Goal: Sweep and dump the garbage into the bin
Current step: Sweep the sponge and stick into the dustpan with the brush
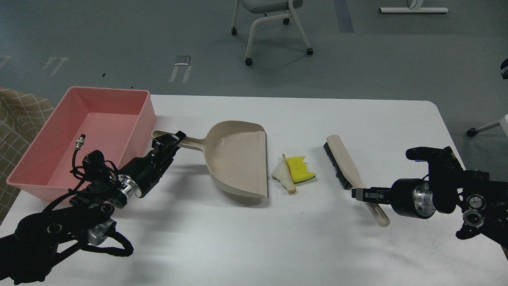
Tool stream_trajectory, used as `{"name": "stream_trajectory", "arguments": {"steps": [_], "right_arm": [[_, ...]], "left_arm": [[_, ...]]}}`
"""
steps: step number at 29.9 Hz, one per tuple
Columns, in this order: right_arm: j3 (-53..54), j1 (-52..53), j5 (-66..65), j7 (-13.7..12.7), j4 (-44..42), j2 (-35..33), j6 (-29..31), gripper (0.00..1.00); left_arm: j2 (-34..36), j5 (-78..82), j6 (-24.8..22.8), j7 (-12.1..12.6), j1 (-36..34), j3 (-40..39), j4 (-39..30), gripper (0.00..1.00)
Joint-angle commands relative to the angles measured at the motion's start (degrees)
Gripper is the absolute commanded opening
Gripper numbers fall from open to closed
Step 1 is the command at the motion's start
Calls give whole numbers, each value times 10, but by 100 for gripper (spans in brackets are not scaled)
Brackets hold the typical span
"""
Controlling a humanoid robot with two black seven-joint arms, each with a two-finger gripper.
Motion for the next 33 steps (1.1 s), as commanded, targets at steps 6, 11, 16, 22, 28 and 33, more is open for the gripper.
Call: {"name": "stream_trajectory", "arguments": {"steps": [6, 11, 16, 22, 28, 33], "right_arm": [[-14, 14, 2, 2, 1, 17, 0, 0], [-13, 13, 2, 7, 8, 17, 0, 0], [-16, 12, 1, 7, 5, 46, 0, 0], [-16, 22, 0, 2, -4, 90, 0, 0], [-33, 70, 1, 2, -35, 155, 0, 0], [-32, 75, 2, 2, -65, 204, 0, 0]], "left_arm": [[-1, 16, 2, -6, 22, 0, 0, 3], [-1, 16, 4, -6, 27, 0, 0, 3], [-1, 16, 10, -6, 27, 1, -3, 3], [-3, 17, 9, -6, 27, 5, -3, 4], [-6, 19, 9, -6, 24, 4, -3, 4], [-11, 19, 9, -6, 25, 4, -3, 4]]}}
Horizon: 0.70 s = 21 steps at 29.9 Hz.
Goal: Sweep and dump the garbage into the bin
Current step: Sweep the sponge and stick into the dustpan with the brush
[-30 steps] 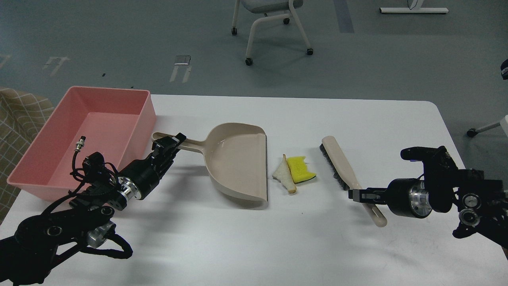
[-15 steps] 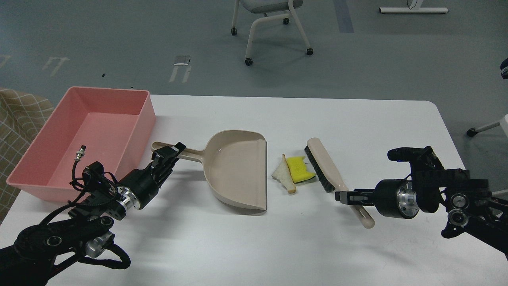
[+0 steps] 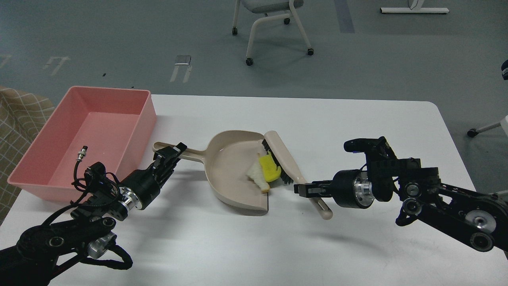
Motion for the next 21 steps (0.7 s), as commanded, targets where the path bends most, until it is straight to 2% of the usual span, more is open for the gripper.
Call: {"name": "stream_trajectory", "arguments": {"steps": [1, 12, 21], "right_arm": [[2, 2, 1, 0, -20, 35, 0, 0], [51, 4, 49, 0, -21, 48, 0, 0], [73, 5, 58, 2, 34, -65, 0, 0]], "left_arm": [[0, 0, 0, 0, 1, -1, 0, 4], [-3, -3, 0, 0, 1, -6, 0, 4], [-4, -7, 1, 0, 1, -37, -3, 4]]}}
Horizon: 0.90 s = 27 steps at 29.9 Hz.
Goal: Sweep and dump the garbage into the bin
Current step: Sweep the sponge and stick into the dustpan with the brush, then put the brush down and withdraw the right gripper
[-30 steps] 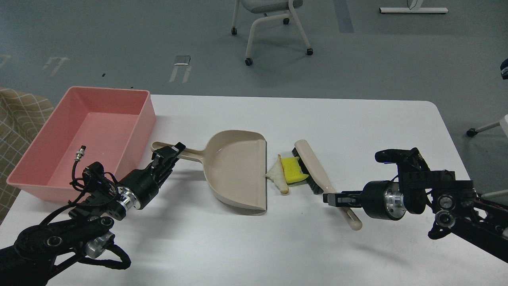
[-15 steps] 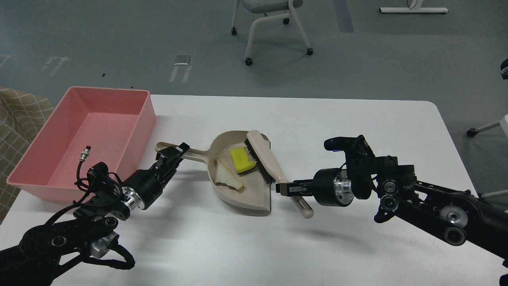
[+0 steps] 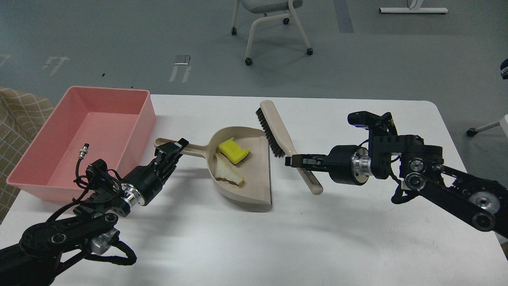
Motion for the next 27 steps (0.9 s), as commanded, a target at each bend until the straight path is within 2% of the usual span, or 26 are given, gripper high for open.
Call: {"name": "stream_trajectory", "arguments": {"steps": [1, 5, 7, 10, 12, 15, 20, 23, 27], "right_arm": [[2, -2, 0, 1, 24, -55, 0, 0], [2, 0, -1, 1, 24, -111, 0, 0], [1, -4, -1, 2, 26, -174, 0, 0], [-3, -20, -1, 3, 32, -228, 0, 0], [0, -49, -2, 4, 40, -261, 0, 0], [8, -66, -1, 6, 41, -306, 0, 0], [6, -83, 3, 12, 41, -348, 0, 0], [9, -108, 32, 32, 41, -349, 0, 0], [9, -125, 57, 35, 43, -343, 0, 0]], "left_arm": [[-1, -1, 0, 0, -2, -13, -2, 4], [-4, -4, 0, 0, -3, -18, -2, 4], [-4, -4, -1, 0, -3, -29, -2, 4], [-4, -4, 0, 0, -2, -41, -5, 5], [-5, -4, 0, 0, -2, -55, -6, 10], [-7, -4, 0, 0, -5, -75, -6, 10], [-5, -10, -1, 0, -16, -78, -6, 10], [-5, -10, -2, 0, -18, -78, -6, 9], [-5, -11, -2, 0, -17, -79, -6, 7]]}}
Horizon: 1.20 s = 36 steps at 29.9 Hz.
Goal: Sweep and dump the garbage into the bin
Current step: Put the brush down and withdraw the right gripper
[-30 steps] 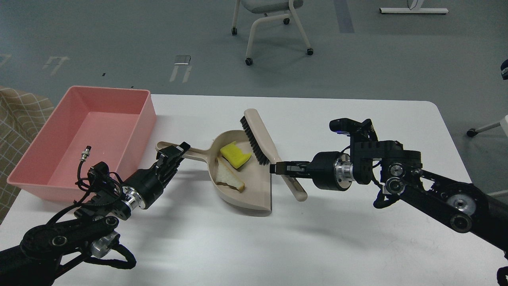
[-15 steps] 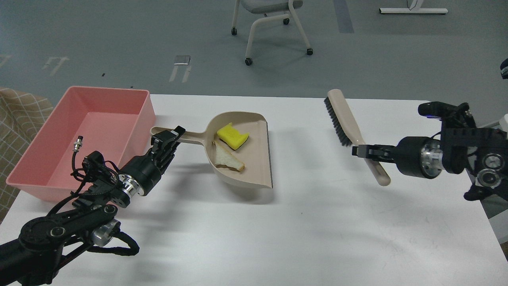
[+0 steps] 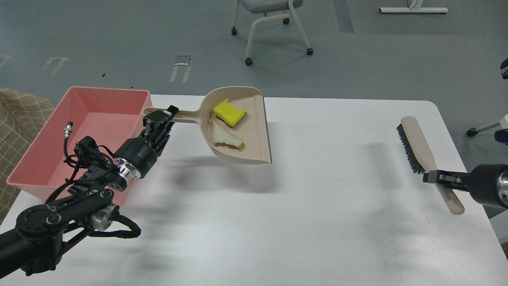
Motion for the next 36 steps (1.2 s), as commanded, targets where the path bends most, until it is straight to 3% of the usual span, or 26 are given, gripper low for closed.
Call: {"name": "stream_trajectory", "arguments": {"steps": [1, 11, 14, 19, 20, 23, 30, 36], "right_arm": [[0, -11, 11, 3, 1, 6, 0, 0], [0, -19, 10, -1, -7, 33, 0, 1], [-1, -21, 10, -5, -10, 35, 0, 26], [1, -24, 11, -5, -10, 33, 0, 49], [3, -24, 12, -4, -10, 34, 0, 64], [6, -23, 13, -4, -10, 32, 0, 94], [30, -20, 26, -4, -8, 18, 0, 95], [168, -19, 90, -4, -16, 16, 0, 98]], "left_arm": [[0, -1, 0, 0, 0, -1, 0, 7], [2, -1, -1, 0, 0, 0, 2, 7], [4, -1, -2, 0, 0, 0, 2, 7], [5, -1, -3, 0, 0, 0, 2, 7], [6, -1, -3, 0, 0, -1, 2, 7], [6, -1, -3, 0, -1, -1, 1, 7], [17, -1, -2, 0, -1, -2, -2, 7], [34, -1, -5, 0, -1, -9, -2, 7]]}}
